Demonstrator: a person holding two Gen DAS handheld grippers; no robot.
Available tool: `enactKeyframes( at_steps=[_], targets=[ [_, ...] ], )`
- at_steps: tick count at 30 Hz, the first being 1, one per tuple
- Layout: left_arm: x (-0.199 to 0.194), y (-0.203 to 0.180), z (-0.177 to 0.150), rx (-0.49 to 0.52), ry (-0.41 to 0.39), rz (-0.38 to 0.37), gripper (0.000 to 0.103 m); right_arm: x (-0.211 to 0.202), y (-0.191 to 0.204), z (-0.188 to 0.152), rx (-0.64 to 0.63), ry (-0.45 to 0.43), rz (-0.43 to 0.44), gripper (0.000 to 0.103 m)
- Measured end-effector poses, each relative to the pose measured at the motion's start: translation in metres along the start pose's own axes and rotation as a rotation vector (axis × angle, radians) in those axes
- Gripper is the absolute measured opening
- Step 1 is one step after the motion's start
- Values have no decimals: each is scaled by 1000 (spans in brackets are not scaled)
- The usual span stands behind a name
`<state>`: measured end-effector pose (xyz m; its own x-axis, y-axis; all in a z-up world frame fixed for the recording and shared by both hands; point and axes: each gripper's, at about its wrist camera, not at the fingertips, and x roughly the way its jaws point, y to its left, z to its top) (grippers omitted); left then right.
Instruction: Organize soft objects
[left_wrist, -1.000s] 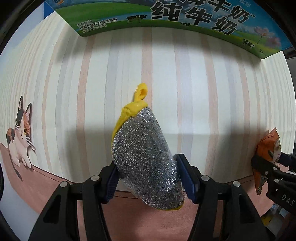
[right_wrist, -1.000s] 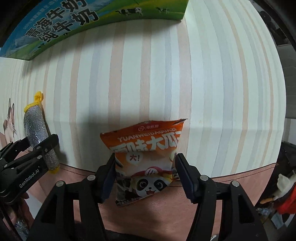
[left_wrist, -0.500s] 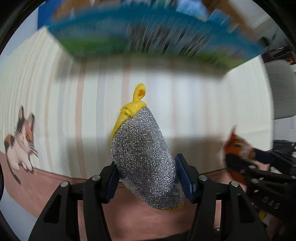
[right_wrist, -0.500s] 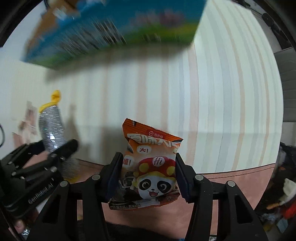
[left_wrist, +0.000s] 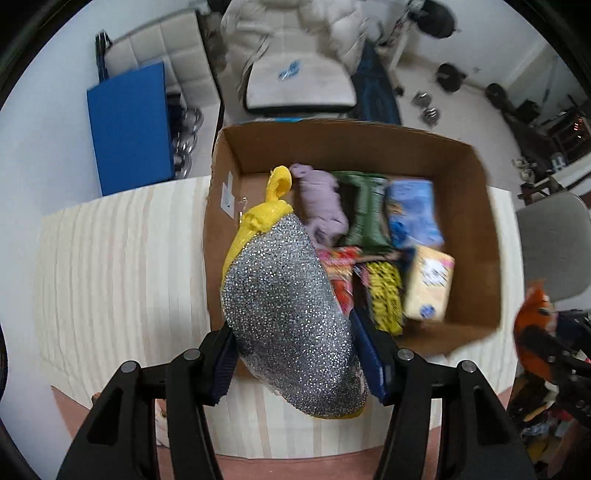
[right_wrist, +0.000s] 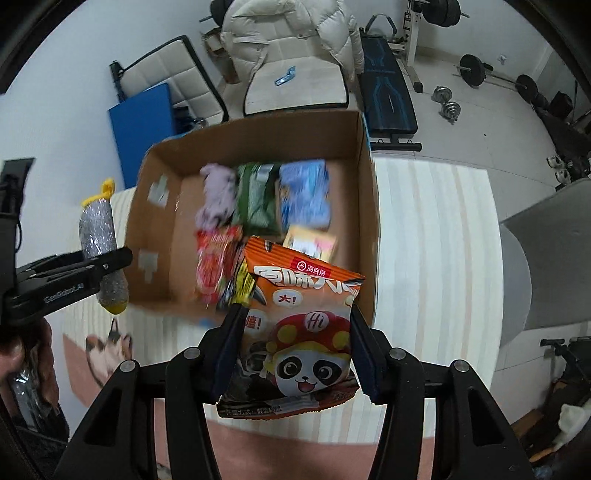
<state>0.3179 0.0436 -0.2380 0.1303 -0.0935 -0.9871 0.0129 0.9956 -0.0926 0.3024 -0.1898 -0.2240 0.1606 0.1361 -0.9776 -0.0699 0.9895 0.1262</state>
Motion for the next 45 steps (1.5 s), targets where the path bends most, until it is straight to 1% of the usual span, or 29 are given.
enactKeyframes(
  at_steps=[3,5,9,11,14,17,19,20,22,23,24,25,26,27,28,29,31,34,37,40,45],
  targets=[
    [30,3,22,0,62,38,55,17,-9,40,31,33,-8,57],
    [49,4,29,13,112,50,55,32,-12,60,47,49,-33,57],
    [79,1,28,21,183,67,55,51,-21,82,56,94,-74,57],
    [89,2,27,15,207,66,55,61,-25,84,67,126,-71,57],
    [102,2,22,11,238,58,55,72,-27,75,71,168,-56,57],
    [113,3,16,16,277,62,57,81,-26,63,54,192,-106,57],
    [116,5,13,-1,300,50,58,85,-26,58,56,213,-97,60],
    [116,6,12,-8,300,30,59,87,-26,56,61,224,-103,68],
    [113,6,10,-11,287,26,66,85,-26,54,69,212,-89,74],
    [111,6,9,-10,277,21,69,83,-25,52,70,208,-88,75],
    [108,5,8,-11,269,19,75,82,-24,51,71,204,-91,78],
    [104,4,7,-10,260,18,79,80,-23,51,69,199,-97,81],
    [101,3,6,-10,254,13,81,78,-21,51,64,194,-100,81],
    [97,2,4,-14,245,5,89,77,-21,50,66,195,-96,82],
    [92,2,6,-14,237,2,93,76,-21,49,69,196,-92,83],
    [86,0,5,-11,225,-4,93,74,-20,48,69,196,-94,86],
    [75,0,1,-18,198,-7,93,72,-20,45,72,191,-91,98],
    [59,-2,-4,-33,160,-25,93,67,-18,40,66,177,-95,103],
    [40,-5,-9,-41,109,-17,93,63,-12,35,44,159,-114,103],
    [21,-1,-15,-53,51,-11,93,55,-2,29,13,120,-145,103],
    [-4,-1,-24,-69,-30,2,93,38,9,19,2,58,-150,103]
  ],
)
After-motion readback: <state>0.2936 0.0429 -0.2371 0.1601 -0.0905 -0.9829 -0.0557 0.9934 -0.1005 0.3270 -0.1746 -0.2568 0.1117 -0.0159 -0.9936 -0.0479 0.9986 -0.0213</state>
